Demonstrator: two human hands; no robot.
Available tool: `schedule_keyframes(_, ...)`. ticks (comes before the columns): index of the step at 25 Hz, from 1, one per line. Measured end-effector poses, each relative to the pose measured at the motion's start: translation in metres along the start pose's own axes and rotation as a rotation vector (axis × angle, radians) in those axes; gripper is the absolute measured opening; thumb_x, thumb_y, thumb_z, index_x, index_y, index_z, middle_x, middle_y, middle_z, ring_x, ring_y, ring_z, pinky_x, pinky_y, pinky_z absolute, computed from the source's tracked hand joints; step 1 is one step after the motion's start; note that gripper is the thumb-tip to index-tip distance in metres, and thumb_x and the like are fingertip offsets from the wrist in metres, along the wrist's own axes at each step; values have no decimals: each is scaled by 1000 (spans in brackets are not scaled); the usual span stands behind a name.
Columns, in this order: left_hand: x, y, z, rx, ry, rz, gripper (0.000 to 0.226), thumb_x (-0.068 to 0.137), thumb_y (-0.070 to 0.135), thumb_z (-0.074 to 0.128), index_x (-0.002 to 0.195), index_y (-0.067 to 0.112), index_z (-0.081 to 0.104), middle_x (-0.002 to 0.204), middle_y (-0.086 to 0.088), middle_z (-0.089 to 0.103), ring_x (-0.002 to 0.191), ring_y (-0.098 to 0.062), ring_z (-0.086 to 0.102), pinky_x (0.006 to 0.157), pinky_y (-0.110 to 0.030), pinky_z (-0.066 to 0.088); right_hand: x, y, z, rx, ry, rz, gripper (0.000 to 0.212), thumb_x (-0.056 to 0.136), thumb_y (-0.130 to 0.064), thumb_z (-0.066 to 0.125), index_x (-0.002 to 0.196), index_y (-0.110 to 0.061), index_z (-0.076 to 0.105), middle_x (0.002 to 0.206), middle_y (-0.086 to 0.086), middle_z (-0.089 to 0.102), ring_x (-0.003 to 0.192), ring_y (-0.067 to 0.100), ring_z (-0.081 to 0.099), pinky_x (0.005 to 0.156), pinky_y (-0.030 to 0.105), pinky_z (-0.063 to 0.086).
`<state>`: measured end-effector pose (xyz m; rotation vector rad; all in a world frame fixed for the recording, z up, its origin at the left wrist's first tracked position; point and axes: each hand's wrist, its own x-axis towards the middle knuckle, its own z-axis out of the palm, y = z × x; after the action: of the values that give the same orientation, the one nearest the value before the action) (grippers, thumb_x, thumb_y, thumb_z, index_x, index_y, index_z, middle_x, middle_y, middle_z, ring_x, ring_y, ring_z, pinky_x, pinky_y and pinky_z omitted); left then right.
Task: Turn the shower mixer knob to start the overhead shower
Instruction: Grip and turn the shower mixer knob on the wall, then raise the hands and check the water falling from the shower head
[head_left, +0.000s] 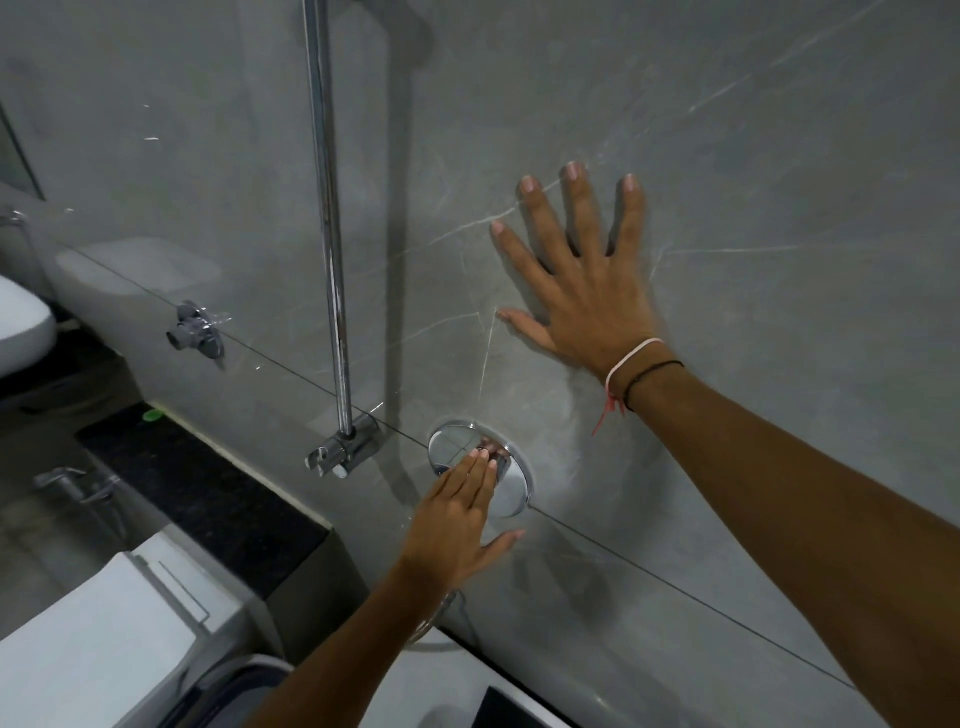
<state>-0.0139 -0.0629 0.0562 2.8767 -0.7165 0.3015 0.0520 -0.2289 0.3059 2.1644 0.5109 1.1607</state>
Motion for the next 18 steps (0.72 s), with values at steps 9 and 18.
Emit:
schedule_keyframes(9, -29, -23, -94, 56, 86, -120, 91, 88, 75, 27, 159, 19, 11, 169, -9, 10, 156, -26, 11, 126, -49, 14, 11, -3, -13, 69, 4, 7, 89, 95, -64, 54, 166, -18, 26, 173, 26, 9, 157, 53, 7, 113, 86, 2)
schedule_keyframes(18, -139, -125, -303, 302, 581, -551, 84, 92, 72, 24, 158, 20, 19, 167, -9, 19, 155, -26, 17, 123, -54, 21, 125, -62, -95, 348, 254, 46, 92, 91, -56, 67, 165, -12, 33, 168, 32, 23, 156, 50, 22, 120, 76, 17)
